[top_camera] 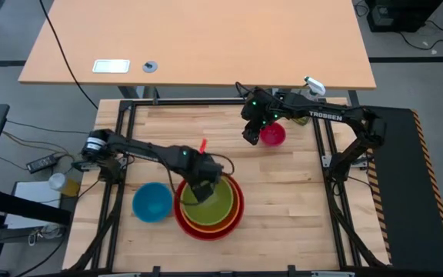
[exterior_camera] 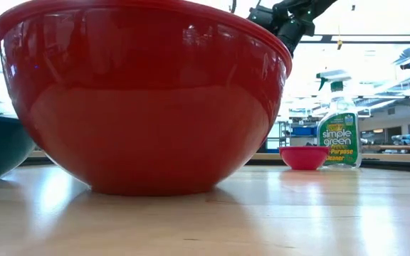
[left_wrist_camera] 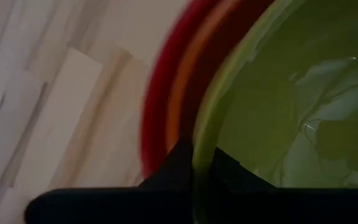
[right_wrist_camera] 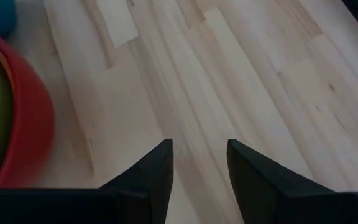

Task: Nest bowls inside each other
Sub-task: Stack the green bowl on top of the orange bowl

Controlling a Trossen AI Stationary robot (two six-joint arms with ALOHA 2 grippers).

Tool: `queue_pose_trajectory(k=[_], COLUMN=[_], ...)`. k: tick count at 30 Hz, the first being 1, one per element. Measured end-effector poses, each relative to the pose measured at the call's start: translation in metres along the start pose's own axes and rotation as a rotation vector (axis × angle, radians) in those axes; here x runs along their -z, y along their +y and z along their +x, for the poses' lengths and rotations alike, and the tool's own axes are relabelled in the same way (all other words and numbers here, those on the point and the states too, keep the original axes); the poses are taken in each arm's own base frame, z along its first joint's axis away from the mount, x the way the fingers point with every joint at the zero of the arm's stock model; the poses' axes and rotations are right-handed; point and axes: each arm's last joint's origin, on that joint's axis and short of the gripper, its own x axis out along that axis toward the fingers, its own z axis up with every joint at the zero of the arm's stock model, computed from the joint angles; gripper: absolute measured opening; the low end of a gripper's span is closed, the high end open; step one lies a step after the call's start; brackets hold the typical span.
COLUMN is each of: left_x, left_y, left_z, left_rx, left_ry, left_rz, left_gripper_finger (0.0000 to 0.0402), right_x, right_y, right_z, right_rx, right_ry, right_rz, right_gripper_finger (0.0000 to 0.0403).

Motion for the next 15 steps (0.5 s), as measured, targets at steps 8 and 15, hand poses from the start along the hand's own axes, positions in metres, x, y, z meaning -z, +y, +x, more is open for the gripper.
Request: queue_pose_trajectory(k=[8, 15], left_x=[0.002, 0.003], left_y=[-0.016, -0.014], left_z=[0.001, -0.007], left_rx=[0.047, 0.067], left_ry=[-0.053, -0.075], left_rz=[0.030, 0.053], left_gripper_finger=[0.0046, 0.0143], right_x=[-0.001, -0.002], right_y=[0.002, 0.002], right_z=[0.000, 0.000], right_rx=[-0.006, -0.015], right_ry=[-0.013, -0.024], right_rz=[0.009, 0.017], right_gripper_finger=[0.0158, 0.0158])
